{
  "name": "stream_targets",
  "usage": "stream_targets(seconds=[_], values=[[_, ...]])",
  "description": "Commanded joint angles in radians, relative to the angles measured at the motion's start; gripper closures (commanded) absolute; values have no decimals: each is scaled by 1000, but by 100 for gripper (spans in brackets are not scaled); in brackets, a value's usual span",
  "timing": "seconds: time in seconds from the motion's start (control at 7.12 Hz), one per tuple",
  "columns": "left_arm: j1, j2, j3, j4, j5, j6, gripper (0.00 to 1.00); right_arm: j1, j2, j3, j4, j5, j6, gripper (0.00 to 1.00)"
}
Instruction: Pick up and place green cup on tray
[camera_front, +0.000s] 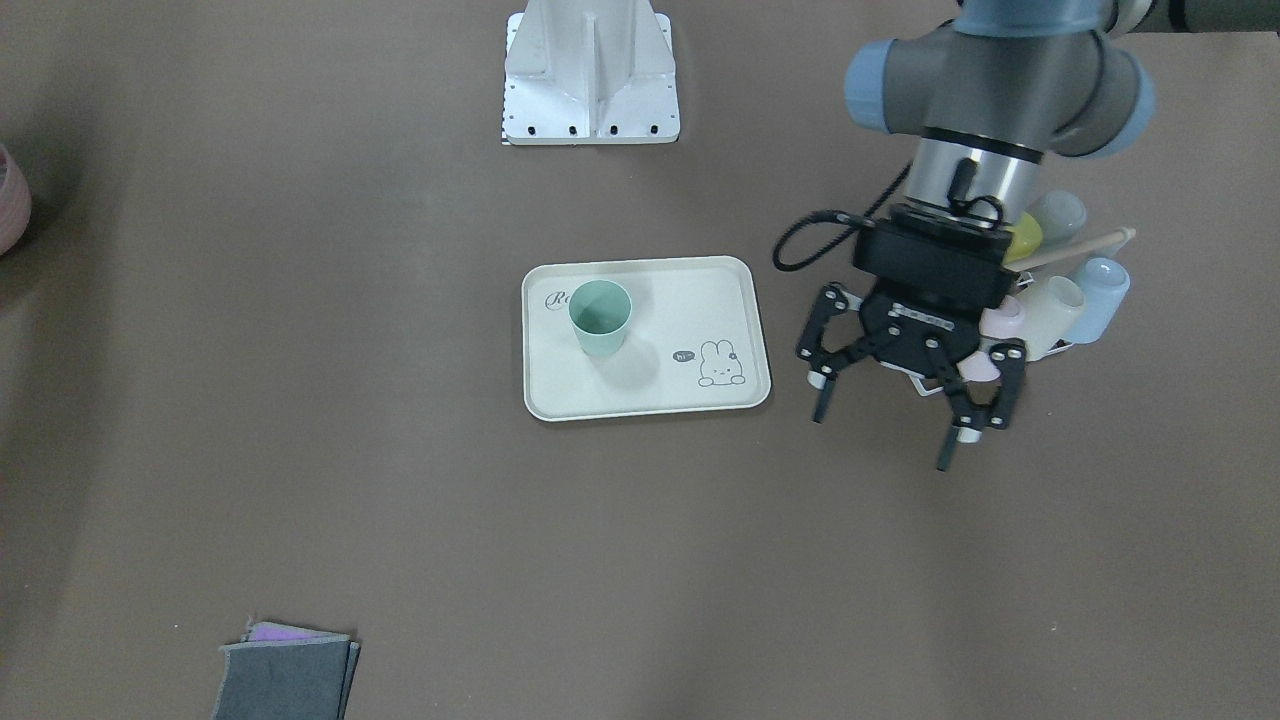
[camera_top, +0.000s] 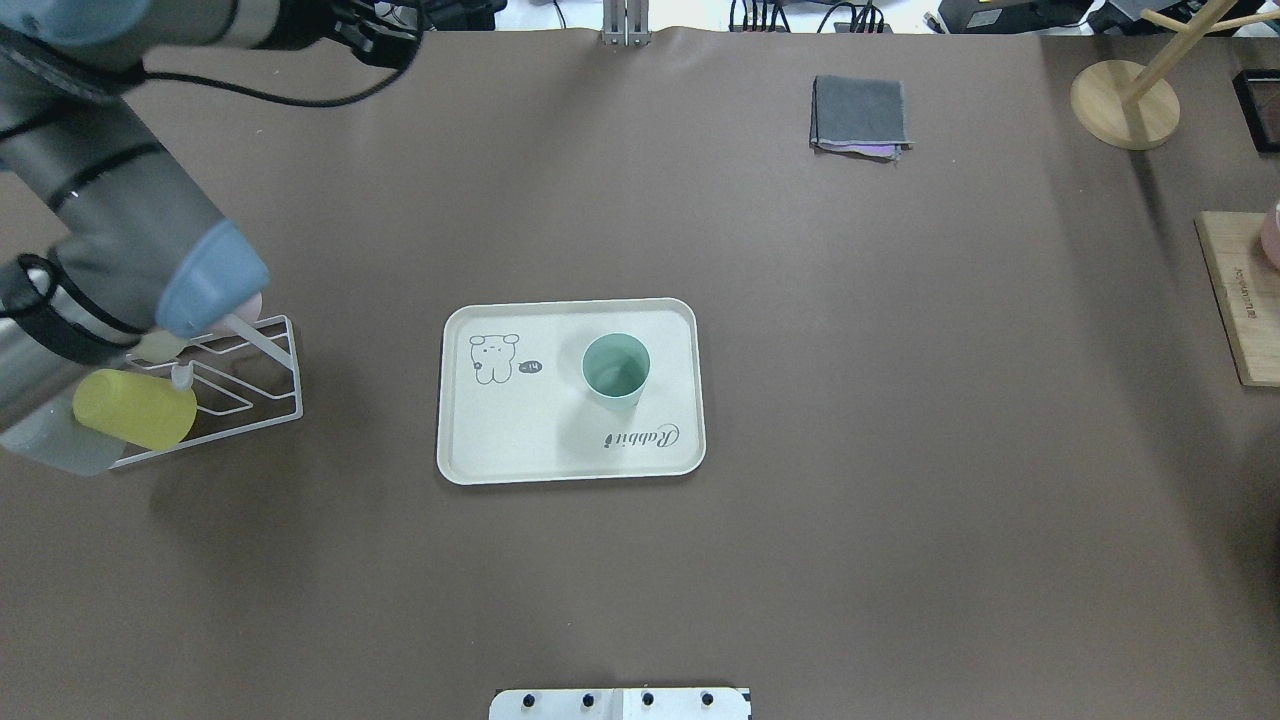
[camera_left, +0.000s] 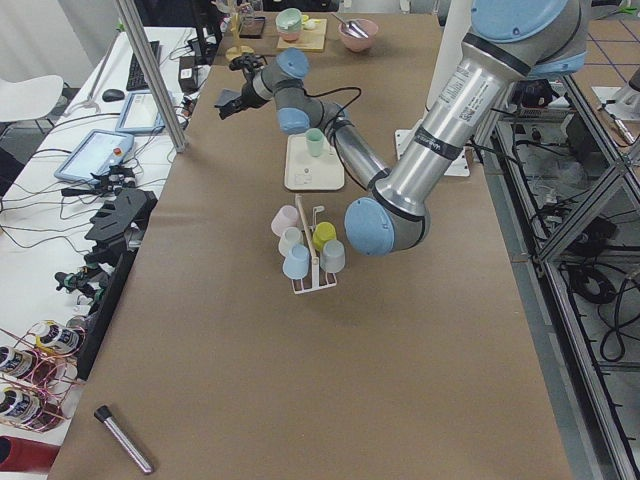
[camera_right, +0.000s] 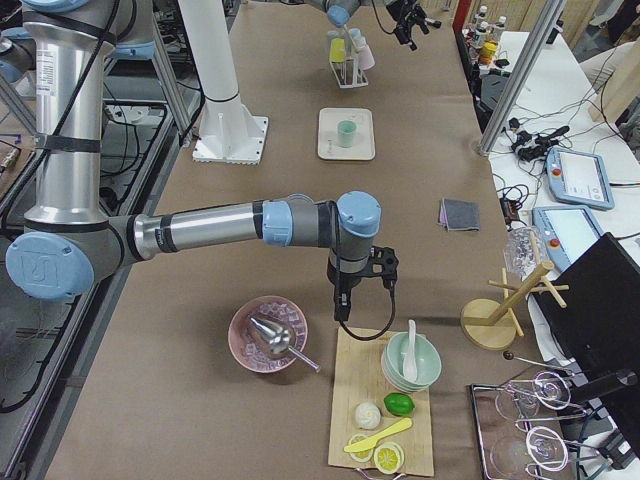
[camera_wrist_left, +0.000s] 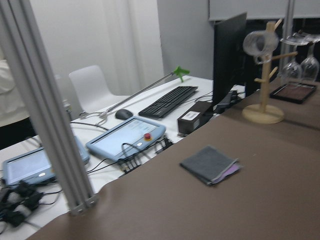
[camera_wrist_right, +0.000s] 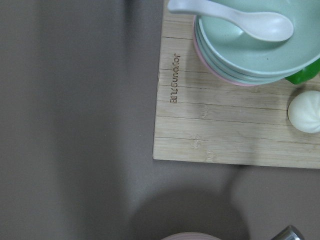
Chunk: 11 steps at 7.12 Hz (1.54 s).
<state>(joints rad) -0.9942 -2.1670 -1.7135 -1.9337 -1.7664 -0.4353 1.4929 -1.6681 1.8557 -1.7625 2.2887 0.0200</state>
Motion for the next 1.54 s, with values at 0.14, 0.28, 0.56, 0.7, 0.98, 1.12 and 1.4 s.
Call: stream_targets(seconds=[0.14,0.28,0.56,0.7,0.98,1.12,1.4], values=[[-220,226,55,162,-278,1,2,-13,10,-15,3,5,2,0],[-294,339,72,165,-424,1,2,-22,17,-23,3,5,5,0],[-505,381,243,185,-716,168,2,-34,36,-24,3,2,15,0],[-571,432,251,261,-734,258,2,-34,39,-23,3,5,18,0],[-632,515,255,337,-732,419,2,-34,48,-23,3,8,24,0],[-638,557,246,354,-734,415,2,-34,50,-21,3,8,26,0],[-630,517,232,537,-725,347,2,-34,50,-26,3,6,25,0]])
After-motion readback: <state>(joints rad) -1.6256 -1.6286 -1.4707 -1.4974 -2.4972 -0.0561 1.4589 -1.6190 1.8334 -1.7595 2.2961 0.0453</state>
